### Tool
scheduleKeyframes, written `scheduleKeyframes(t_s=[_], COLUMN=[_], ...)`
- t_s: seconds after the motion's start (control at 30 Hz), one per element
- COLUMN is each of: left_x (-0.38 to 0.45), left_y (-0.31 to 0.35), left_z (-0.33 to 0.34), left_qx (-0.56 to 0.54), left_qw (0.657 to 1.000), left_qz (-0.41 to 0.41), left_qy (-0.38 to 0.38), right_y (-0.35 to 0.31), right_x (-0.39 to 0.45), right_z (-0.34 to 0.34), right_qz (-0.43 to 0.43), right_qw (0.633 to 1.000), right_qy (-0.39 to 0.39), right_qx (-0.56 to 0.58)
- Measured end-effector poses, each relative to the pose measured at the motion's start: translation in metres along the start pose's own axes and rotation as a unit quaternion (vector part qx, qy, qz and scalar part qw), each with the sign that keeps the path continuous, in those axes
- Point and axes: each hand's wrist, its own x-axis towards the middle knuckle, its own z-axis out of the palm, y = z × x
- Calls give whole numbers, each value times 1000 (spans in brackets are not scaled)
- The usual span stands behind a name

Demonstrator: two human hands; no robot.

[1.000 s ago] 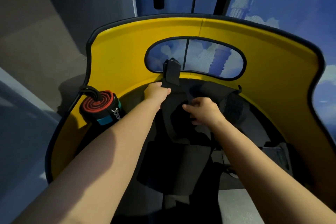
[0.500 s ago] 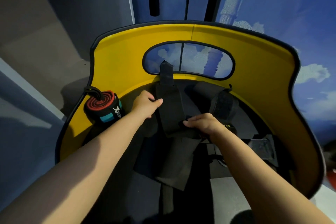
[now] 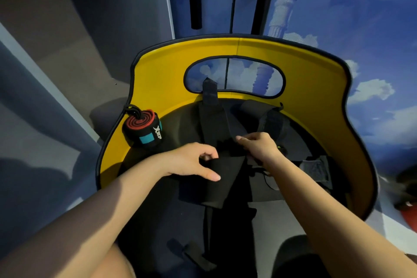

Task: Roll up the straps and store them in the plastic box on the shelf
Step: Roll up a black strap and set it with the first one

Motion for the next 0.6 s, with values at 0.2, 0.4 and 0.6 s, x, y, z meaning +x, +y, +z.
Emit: scheduleKeyframes(t_s=[0.2, 0.4, 0.6], left_x=[-13, -23, -45], left_y=[41, 75, 71], left_z=[4, 27, 37], left_qx=[105, 410, 409], left_qw=[988, 897, 903], left_qz=[46, 10, -3], left_qy=[107, 165, 132], right_y=[-15, -15, -2], right_x=[-52, -75, -75], right_z=[-17, -15, -5], right_qz=[-29, 85, 52], right_qw=[999, 967, 964], right_qy=[-15, -161, -160], right_qx=[-8, 176, 206])
